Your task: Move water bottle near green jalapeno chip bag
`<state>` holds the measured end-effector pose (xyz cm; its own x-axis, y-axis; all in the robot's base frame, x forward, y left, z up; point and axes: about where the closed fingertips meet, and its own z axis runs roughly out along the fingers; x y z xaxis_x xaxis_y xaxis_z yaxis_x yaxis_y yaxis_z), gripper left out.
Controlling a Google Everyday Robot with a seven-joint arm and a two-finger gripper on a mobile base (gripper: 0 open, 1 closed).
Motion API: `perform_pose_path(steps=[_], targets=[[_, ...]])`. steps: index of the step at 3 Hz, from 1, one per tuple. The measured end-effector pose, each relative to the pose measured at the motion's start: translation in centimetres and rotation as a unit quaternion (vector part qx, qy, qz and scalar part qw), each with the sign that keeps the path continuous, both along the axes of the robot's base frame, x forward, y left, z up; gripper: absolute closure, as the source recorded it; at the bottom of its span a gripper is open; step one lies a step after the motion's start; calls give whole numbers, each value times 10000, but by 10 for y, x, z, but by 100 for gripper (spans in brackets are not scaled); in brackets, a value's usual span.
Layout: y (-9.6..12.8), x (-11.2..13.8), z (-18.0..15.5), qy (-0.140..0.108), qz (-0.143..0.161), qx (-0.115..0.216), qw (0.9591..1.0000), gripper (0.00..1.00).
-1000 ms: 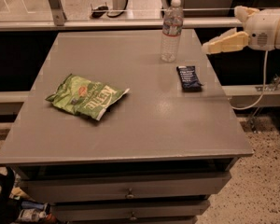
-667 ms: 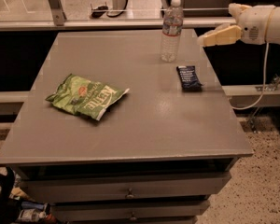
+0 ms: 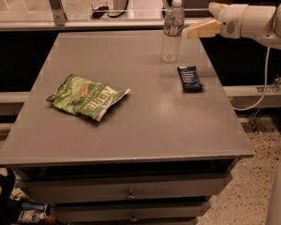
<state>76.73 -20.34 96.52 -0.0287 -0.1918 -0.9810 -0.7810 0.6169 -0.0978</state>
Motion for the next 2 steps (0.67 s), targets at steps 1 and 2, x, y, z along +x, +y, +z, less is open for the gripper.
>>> perform_pose_path(steps=[1,2], targets=[[35,19,-16,117,409,264,9987,0],[55,26,-28,228,641,467,9966,0]])
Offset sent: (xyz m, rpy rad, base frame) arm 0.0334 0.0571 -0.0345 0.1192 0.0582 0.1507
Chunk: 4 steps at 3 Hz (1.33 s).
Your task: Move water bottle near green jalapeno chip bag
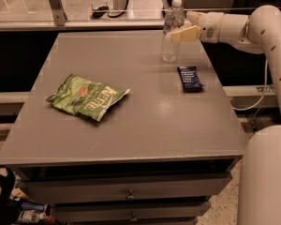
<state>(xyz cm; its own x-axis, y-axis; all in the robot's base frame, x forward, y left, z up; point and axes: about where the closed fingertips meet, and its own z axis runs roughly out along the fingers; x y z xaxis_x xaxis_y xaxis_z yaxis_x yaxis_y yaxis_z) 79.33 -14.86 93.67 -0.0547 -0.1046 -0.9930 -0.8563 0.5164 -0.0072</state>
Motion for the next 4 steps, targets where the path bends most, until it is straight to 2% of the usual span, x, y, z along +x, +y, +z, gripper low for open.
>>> perform_pose_path(steps=[1,2,4], targets=[[12,3,-6,59,136,122,9998,0],[21,-1,-4,5,248,124,9996,18],[29,-1,-4,7,313,129,9994,64]])
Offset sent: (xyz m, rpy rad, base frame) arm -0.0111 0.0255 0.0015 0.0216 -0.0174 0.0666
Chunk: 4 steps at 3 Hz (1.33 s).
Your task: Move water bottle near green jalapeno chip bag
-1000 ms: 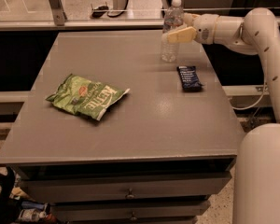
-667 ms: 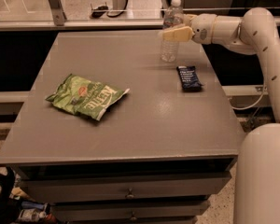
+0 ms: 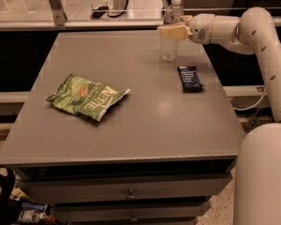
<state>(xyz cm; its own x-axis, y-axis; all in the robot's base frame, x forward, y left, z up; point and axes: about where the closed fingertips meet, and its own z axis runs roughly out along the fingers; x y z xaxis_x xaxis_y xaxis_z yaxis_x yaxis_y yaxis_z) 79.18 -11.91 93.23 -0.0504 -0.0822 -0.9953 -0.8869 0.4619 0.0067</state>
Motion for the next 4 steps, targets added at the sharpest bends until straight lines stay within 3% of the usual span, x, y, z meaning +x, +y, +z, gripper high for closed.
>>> perform_pose_path(steps=[1,2,4], targets=[[5,1,-1,10,37,5,10000,97],[7,1,-1,13,49,7,10000,100],[16,-35,33,-104,120,-262,9995,100]])
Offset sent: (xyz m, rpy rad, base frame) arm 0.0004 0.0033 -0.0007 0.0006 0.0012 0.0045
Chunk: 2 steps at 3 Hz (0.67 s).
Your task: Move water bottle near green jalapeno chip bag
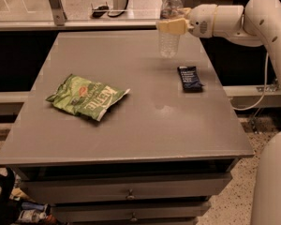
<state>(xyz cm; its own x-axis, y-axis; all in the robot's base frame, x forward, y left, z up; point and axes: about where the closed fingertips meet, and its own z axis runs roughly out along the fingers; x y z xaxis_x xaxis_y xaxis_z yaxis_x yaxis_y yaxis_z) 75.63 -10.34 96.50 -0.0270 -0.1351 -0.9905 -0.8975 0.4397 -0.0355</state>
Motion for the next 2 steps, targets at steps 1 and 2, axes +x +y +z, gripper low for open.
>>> perform_pose_path(steps=[1,2], targets=[[17,-41,21,-200,25,90,9998,100],[46,-86,24,-312,77,130,9994,100]])
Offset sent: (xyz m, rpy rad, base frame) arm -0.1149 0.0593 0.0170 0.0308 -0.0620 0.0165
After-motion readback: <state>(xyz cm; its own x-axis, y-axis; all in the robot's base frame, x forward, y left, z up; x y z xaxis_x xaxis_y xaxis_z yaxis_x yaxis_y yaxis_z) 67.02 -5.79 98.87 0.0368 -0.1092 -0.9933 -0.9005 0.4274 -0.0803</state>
